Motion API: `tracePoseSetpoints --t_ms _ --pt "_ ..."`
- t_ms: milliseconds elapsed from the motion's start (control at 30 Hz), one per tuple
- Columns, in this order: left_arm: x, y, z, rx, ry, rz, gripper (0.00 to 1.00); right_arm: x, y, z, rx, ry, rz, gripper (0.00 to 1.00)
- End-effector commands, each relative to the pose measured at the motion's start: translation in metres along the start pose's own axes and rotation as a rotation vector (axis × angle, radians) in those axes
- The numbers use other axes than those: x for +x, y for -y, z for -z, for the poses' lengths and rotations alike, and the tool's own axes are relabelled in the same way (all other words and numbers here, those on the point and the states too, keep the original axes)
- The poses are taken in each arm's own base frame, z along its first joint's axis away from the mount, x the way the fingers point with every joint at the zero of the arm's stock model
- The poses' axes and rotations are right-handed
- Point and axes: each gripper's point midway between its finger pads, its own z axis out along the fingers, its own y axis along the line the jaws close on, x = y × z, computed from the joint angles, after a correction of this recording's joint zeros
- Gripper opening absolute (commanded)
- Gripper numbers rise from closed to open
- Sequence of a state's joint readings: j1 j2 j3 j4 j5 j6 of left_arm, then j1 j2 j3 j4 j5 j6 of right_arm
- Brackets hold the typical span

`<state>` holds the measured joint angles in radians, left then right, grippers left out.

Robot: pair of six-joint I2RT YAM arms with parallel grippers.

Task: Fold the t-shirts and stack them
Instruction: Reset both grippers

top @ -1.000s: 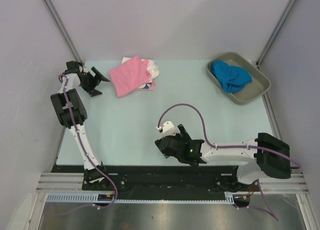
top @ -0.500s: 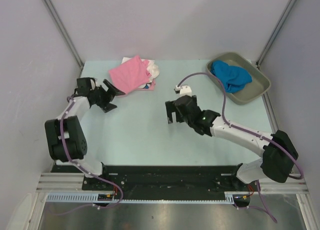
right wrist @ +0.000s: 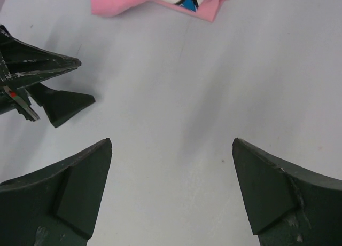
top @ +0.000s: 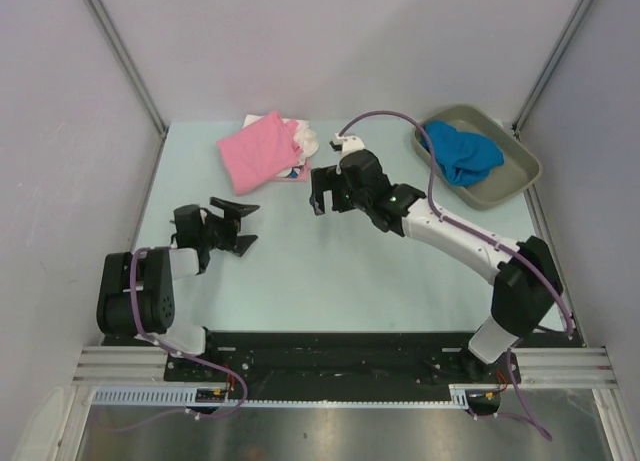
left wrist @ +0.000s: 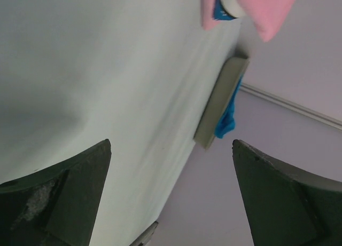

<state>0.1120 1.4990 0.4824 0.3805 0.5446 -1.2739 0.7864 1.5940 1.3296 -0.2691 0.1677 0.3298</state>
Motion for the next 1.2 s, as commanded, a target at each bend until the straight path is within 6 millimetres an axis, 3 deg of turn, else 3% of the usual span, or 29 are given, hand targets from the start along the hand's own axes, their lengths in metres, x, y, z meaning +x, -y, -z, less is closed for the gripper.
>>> tracePoseSetpoints --t_ms 0,67,100,133,200,267,400,433,500,533,567,633,667,700,733,767,800,900,1033,1167 --pt "-0.011 0.089 0.003 0.349 0.064 -0.002 1.0 -0.045 -0.015 -0.033 -0.142 0.054 -0.021 1.0" --pt "-0.009 0.103 0.007 0.418 0.083 -0.019 1.0 -0.049 -0.021 -0.045 -0.206 0.027 -0.051 1.0" --pt "-0.013 0.106 0.008 0.431 0.116 -0.021 1.0 -0.068 -0.023 -0.05 -0.232 0.054 -0.064 1.0" --pt "-0.012 0.111 0.009 0.451 0.125 -0.034 1.0 -0.06 -0.023 -0.067 -0.244 0.019 -0.085 1.0" --pt "-0.017 0.117 0.006 0.477 0.146 -0.033 1.0 -0.074 -0.033 -0.075 -0.3 0.03 -0.104 1.0" --pt "-0.018 0.126 0.004 0.519 0.145 -0.028 1.0 -0.073 -0.035 -0.091 -0.336 0.018 -0.129 1.0" --pt "-0.017 0.118 -0.012 0.522 0.124 0.043 1.0 -0.091 -0.036 -0.115 -0.399 0.068 -0.168 1.0" --pt "-0.02 0.117 -0.013 0.522 0.134 0.049 1.0 -0.106 -0.038 -0.116 -0.427 0.108 -0.175 1.0" --pt "-0.005 0.112 -0.02 0.505 0.109 0.044 1.0 -0.098 -0.036 -0.143 -0.432 0.091 -0.174 1.0" --pt "-0.001 0.109 -0.023 0.499 0.103 0.038 1.0 -0.118 -0.039 -0.143 -0.43 0.121 -0.165 1.0" --pt "0.0 0.111 -0.023 0.508 0.102 0.028 1.0 -0.101 -0.03 -0.168 -0.409 0.089 -0.17 1.0" --pt "0.007 0.111 -0.025 0.51 0.085 0.004 1.0 -0.104 -0.024 -0.182 -0.402 0.102 -0.173 1.0" --pt "0.009 0.112 -0.026 0.51 0.08 -0.006 1.0 -0.121 -0.024 -0.182 -0.413 0.141 -0.178 1.0" --pt "0.012 0.112 -0.026 0.506 0.076 -0.023 1.0 -0.115 -0.011 -0.199 -0.4 0.134 -0.211 1.0" --pt "0.016 0.115 -0.025 0.508 0.067 -0.043 1.0 -0.121 -0.008 -0.202 -0.416 0.15 -0.229 1.0" --pt "0.017 0.117 -0.025 0.492 0.06 -0.059 1.0 -0.14 -0.005 -0.2 -0.433 0.194 -0.242 1.0" --pt "0.018 0.116 -0.025 0.475 0.069 -0.103 1.0 -0.132 0.013 -0.215 -0.419 0.184 -0.277 1.0" --pt "0.021 0.118 -0.023 0.409 0.071 -0.186 1.0 -0.155 0.037 -0.219 -0.439 0.265 -0.346 1.0" --pt "0.027 0.117 -0.013 0.37 0.074 -0.237 1.0 -0.153 0.057 -0.238 -0.447 0.309 -0.404 1.0" --pt "0.033 0.118 -0.004 0.376 0.065 -0.259 1.0 -0.143 0.052 -0.25 -0.468 0.318 -0.401 1.0"
